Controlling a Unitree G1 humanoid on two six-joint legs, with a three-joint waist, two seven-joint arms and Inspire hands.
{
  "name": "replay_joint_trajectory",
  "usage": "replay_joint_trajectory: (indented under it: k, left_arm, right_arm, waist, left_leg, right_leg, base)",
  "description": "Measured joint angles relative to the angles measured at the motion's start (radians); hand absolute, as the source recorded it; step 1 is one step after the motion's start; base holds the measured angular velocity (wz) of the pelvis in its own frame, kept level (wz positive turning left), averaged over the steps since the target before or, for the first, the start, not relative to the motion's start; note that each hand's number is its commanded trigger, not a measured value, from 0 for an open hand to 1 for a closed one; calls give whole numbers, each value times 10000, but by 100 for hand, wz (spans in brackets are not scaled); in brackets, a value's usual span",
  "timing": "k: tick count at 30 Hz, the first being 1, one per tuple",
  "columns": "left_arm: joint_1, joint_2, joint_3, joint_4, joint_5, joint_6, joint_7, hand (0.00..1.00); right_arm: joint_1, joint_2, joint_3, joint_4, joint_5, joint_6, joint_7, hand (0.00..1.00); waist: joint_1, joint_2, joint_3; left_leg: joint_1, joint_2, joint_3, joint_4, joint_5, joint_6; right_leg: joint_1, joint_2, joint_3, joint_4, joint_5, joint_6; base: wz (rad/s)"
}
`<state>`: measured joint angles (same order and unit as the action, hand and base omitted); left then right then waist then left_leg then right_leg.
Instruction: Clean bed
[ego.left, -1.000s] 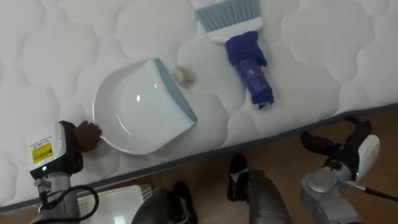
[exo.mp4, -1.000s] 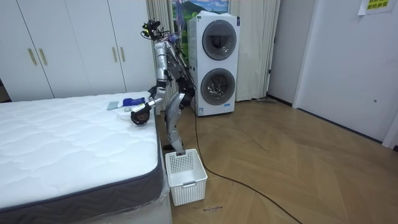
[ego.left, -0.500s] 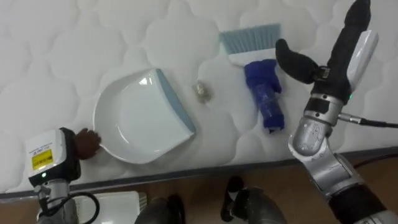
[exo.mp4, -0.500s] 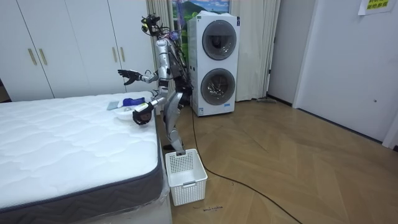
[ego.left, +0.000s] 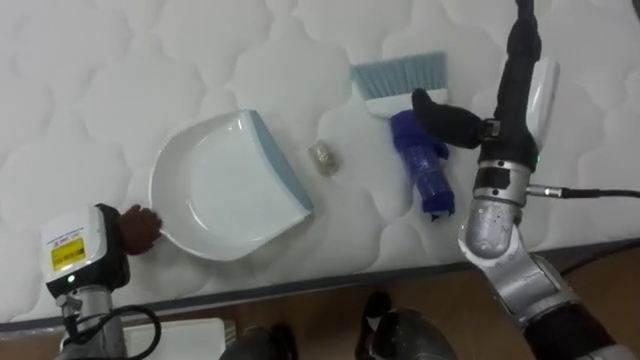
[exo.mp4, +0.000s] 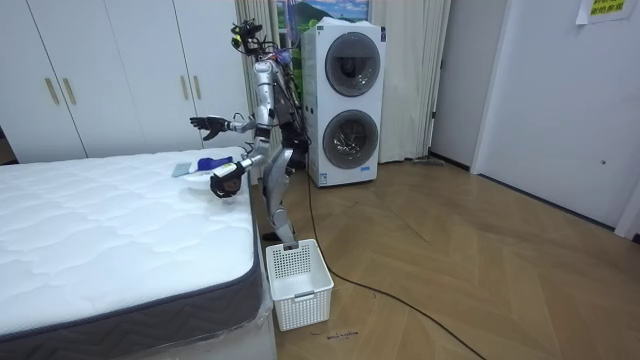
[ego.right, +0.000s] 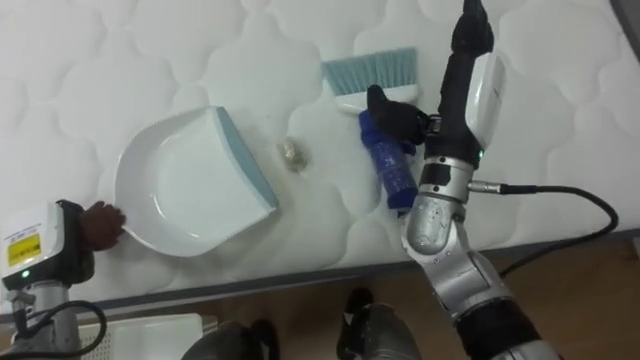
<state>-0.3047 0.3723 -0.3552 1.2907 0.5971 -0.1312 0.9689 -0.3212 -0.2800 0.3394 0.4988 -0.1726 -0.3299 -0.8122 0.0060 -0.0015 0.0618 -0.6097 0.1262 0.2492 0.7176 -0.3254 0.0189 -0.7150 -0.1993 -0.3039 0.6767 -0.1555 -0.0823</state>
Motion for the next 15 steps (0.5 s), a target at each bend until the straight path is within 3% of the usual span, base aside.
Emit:
replay_joint_trajectory:
  k: [10, 15]
  left_arm:
    - [-322, 61, -24, -5, 26, -29, -441, 100]
    - [-544, 62, -26, -11, 40, -41, -823, 100]
  right_arm:
    - [-479, -102, 3, 2258, 2493, 71, 1339, 0]
    - [-644, -213, 33, 3031, 2928, 77, 1738, 0]
  waist:
    - [9, -59, 21]
    - [79, -82, 28]
  left_leg:
    - [-184, -20, -22, 47, 2, 44]
    - [-220, -13, -27, 45, -7, 60]
  right_leg:
    - [-51, -87, -129, -3, 3, 20]
    - [-55, -90, -163, -18, -20, 55]
  base:
    - [3]
    - [3]
